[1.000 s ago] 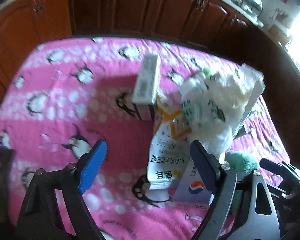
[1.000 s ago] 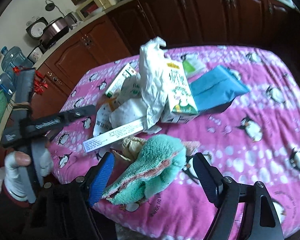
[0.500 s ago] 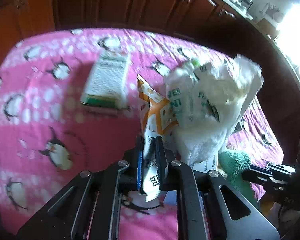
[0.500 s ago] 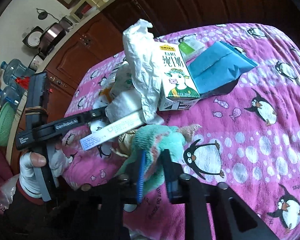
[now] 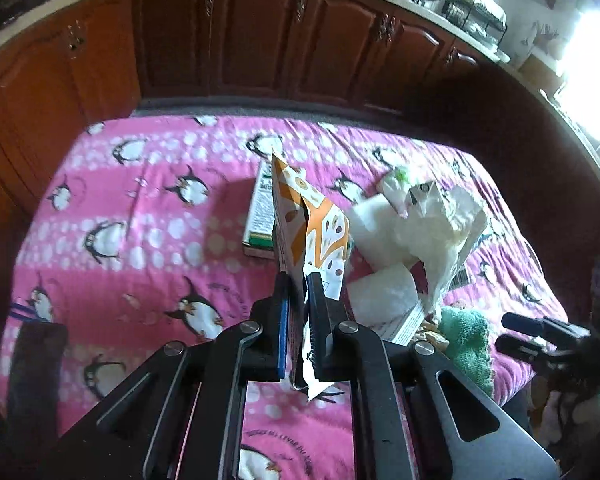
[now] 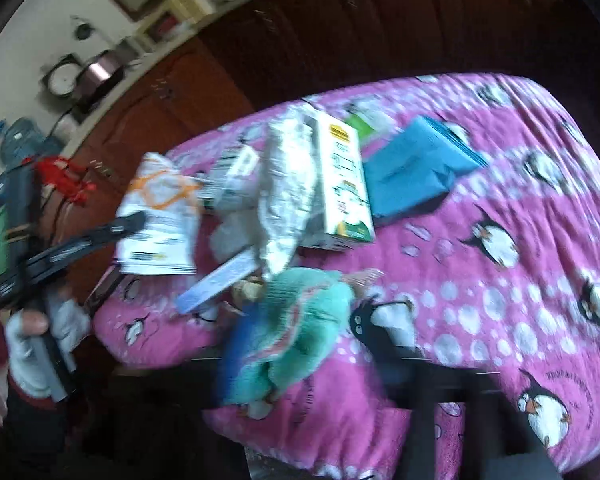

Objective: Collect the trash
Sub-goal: 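Grasp the orange-printed snack bag with the left tool while the right tool grasps the teal cloth, then carry both items over the white bucket and open both tools to drop them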

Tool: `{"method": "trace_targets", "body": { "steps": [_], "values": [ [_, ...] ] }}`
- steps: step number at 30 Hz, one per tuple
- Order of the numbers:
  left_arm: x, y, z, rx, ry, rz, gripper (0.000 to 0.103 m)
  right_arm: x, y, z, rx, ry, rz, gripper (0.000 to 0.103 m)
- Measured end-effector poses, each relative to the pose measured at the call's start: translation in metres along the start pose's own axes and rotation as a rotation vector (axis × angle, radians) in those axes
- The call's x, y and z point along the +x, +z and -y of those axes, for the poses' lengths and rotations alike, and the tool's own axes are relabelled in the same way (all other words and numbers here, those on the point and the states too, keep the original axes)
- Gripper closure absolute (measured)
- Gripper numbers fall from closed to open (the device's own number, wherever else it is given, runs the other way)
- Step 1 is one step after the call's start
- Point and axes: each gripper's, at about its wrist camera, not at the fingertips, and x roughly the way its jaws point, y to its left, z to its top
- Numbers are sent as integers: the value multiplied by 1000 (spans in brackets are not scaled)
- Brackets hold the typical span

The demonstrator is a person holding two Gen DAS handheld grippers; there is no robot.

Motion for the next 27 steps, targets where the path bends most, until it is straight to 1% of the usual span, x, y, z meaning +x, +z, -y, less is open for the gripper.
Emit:
{"method": "trace_targets", "body": {
  "steps": [2, 3, 4, 5, 6, 7, 8, 9, 12, 18, 27],
  "values": [
    [-7, 2, -1, -9, -5, 13, 97, 10, -1, 1, 24, 31, -34, 28],
    [-9, 4, 0, -10, -9, 20, 97, 18, -1, 2, 36, 55, -52, 30],
    [-13, 4, 1, -10, -15, 28, 97, 24, -2, 3, 49, 72, -66, 36],
    [-14, 5, 4, -7, -19, 34, 97, 31, -4, 5, 66, 88, -85, 56],
    [-18, 5, 6, -3, -26, 40, 97, 34, -5, 8, 75, 89, -91, 63],
    [-22, 6, 9, 3, -35, 45, 97, 32, -6, 10, 77, 96, -75, 66],
    [-24, 7, 13, 11, -41, 48, 97, 29, -7, 11, 75, 101, -67, 72],
    [-26, 8, 16, 20, -47, 53, 97, 23, -6, 12, 72, 110, -57, 74],
    [-34, 13, 30, 43, -76, 66, 97, 2, -2, 16, 45, 113, -6, 77],
    [-42, 25, 69, 96, -145, 76, 97, -40, 8, 26, 34, 103, 87, 78],
    [-28, 34, 148, 206, -229, 39, 97, -95, 14, 74, 103, 42, 209, 78]
  ]
}}
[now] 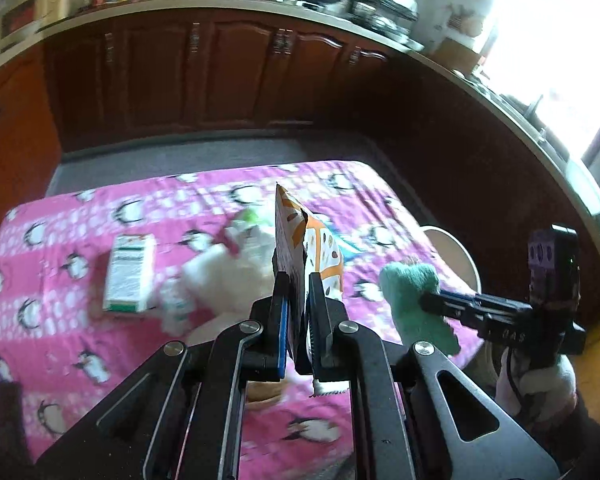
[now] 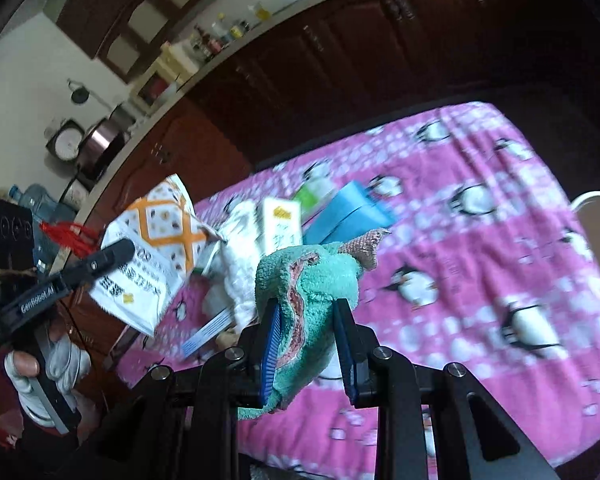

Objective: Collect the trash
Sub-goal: 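Carry both items over the white bucket and open both tools to drop them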

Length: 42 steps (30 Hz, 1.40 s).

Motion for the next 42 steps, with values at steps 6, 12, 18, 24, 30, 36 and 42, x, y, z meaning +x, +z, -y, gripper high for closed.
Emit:
{"method": "trace_targets", "body": {
  "steps": [6, 12, 18, 24, 30, 36, 42],
  "values": [
    [25, 16, 60, 89, -67, -21, 97, -49, 14, 52, 54, -116, 88, 78],
    [69, 28, 122, 159, -145, -62, 97, -90, 16, 125, 159, -271, 140, 78],
    [125, 34, 181, 174, -222, -123, 97, -106, 6, 192, 258, -388, 130, 79],
    [182, 30, 219, 171, -247, -190, 97, -106, -6, 240, 351, -383, 104, 80],
    [228, 22, 245, 163, -256, -255, 97, -110, -22, 261, 436, -349, 98, 80],
    [266, 16, 261, 126, -250, -304, 94, -114, -35, 276, 520, -350, 114, 60],
    [282, 10, 267, 91, -309, -353, 54, -123, -39, 278, 524, -395, 121, 59]
  ]
}}
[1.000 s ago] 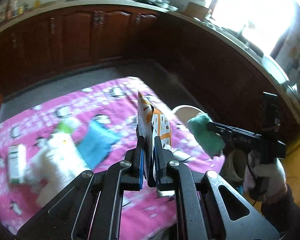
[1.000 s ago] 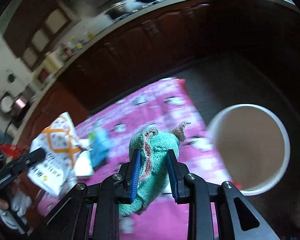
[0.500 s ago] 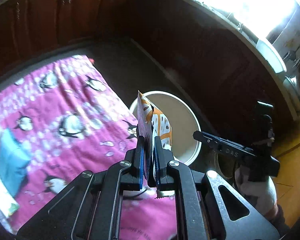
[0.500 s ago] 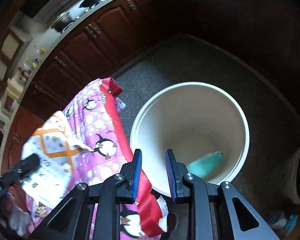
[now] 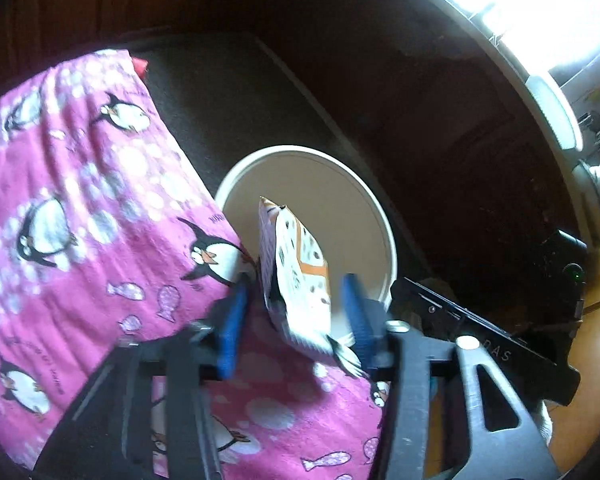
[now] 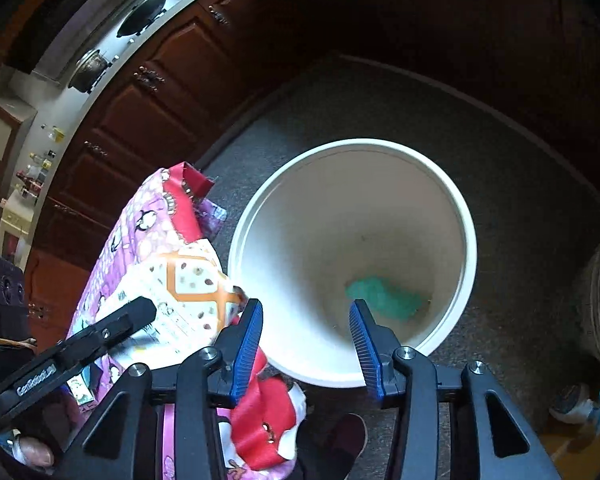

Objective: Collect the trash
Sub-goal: 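Carry both items over the white bucket and open both tools to drop them, then grasp the crumpled white tissue with the left tool while the right tool grasps the blue packet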

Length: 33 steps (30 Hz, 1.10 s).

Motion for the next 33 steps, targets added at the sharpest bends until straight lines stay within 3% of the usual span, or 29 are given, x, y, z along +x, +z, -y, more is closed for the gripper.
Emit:
{"method": "trace_targets", "body": {
  "steps": [12, 22, 26, 33],
  "values": [
    [-19, -9, -12, 13, 46, 32, 54, 9, -5, -21, -48, -4, -18, 57],
    [-65, -24, -29, 25, 165, 119, 54, 4, -13, -61, -139, -15, 6, 56],
    [-85, -32, -34, 35, 218, 154, 54, 0, -16, -83, -189, -21, 29, 46],
    [-120, -48, -44, 36, 275, 210, 54, -7, -25, -119, -266, -8, 64, 41]
  ]
}}
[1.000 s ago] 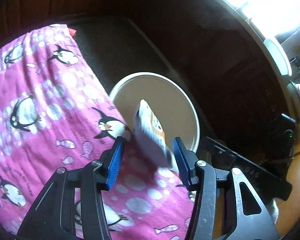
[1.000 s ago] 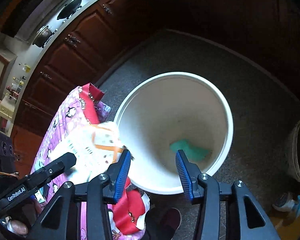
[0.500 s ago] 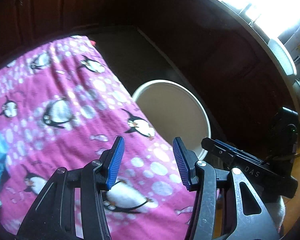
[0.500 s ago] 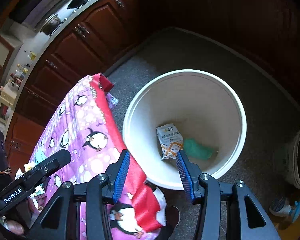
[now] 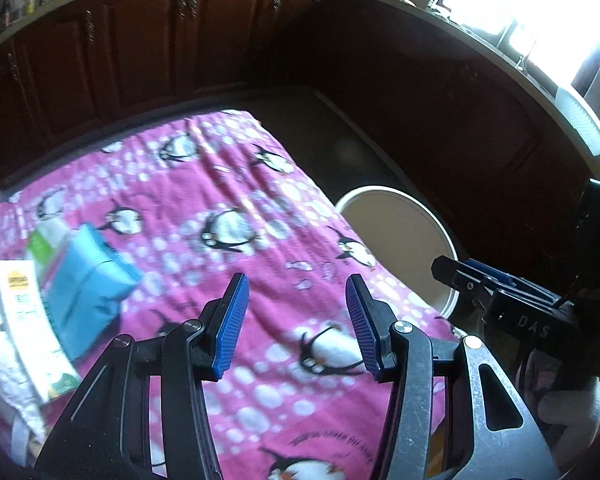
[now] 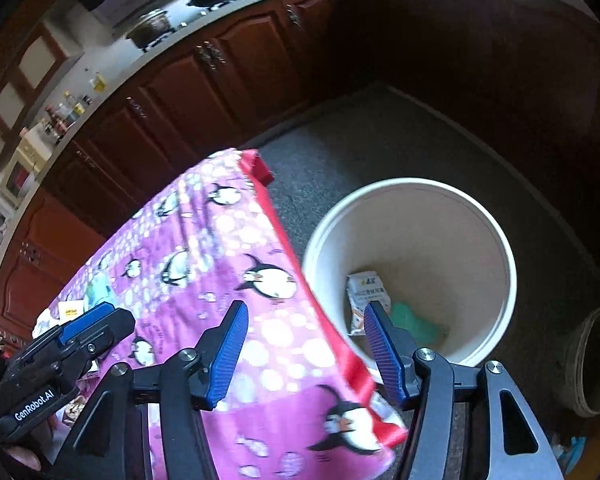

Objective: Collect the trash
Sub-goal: 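Grasp the crumpled white tissue with the left tool while the right tool grasps the blue packet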

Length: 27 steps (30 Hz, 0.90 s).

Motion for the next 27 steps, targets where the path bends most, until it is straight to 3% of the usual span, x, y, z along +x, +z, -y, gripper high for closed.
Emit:
{"method": "trace_targets", "body": {
  "steps": [3, 15, 27],
  "values": [
    [-11, -2, -4, -10, 18, 19, 54, -3, -1, -19, -35, 12, 12, 35],
    [-66, -17, -51, -80, 34, 69, 54, -5, -16, -88, -151, 96, -8, 35],
    [-109, -55, -143, -180, 121, 57, 48, 9, -34, -159, -262, 199, -73, 34]
  ]
}}
